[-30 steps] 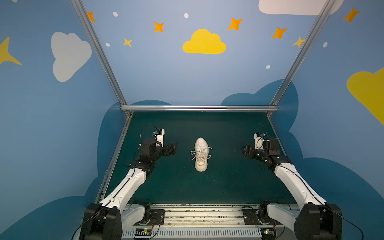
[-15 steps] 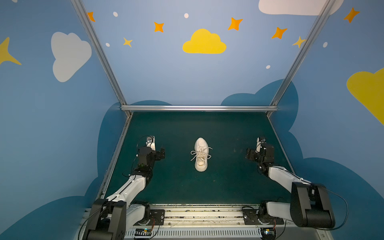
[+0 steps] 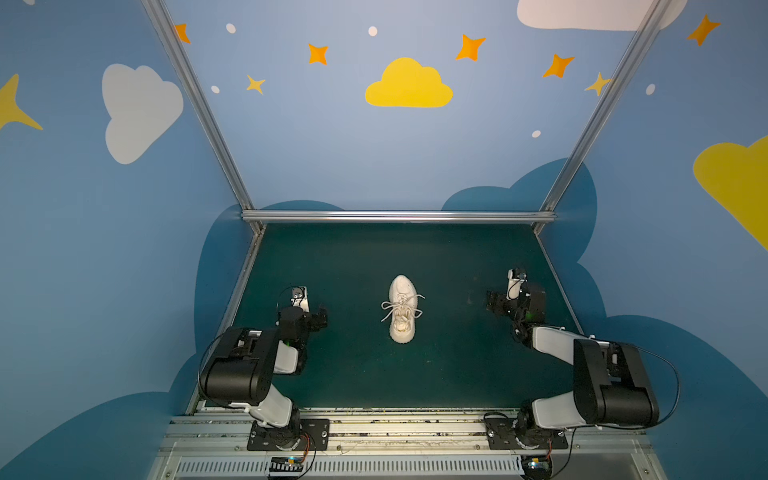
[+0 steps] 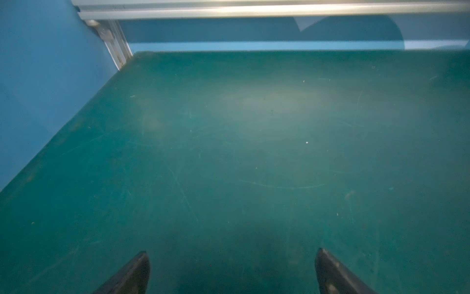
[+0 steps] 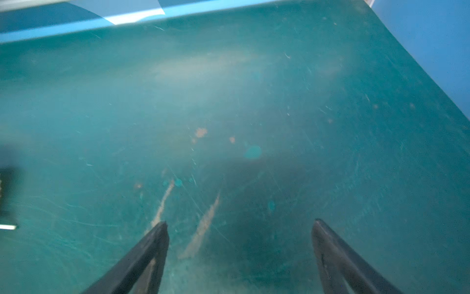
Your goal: Tie the shoes
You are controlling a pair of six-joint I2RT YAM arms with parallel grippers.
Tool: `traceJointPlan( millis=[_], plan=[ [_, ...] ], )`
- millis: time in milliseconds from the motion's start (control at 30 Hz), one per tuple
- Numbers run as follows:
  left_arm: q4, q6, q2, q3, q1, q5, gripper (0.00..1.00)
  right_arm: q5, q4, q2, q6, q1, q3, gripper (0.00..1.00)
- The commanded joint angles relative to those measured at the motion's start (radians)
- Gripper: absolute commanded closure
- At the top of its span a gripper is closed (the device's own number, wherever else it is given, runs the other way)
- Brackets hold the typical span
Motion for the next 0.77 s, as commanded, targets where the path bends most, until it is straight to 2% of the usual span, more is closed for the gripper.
traceJointPlan(
  millis=[0,100,200,733],
  plan=[
    [-0.250,0.026,-0.055,0.160,0.008,0.048,0.00,-0.020,-0.014,0.009,-0.007,0.000,0.022,0.12],
    [-0.120,-0.015,-0.025,0.120,0.022,0.034,0.00,-0.018,-0.015,0.008,-0.007,0.001,0.022,0.12],
    [-0.201,0.001,-0.050,0.142,0.022,0.044,0.00,-0.018,-0.015,0.008,-0.006,0.001,0.023,0.12],
    [-0.195,0.002,-0.048,0.142,0.022,0.043,0.00,-0.011,-0.028,0.013,-0.009,0.010,0.032,0.12]
  ],
)
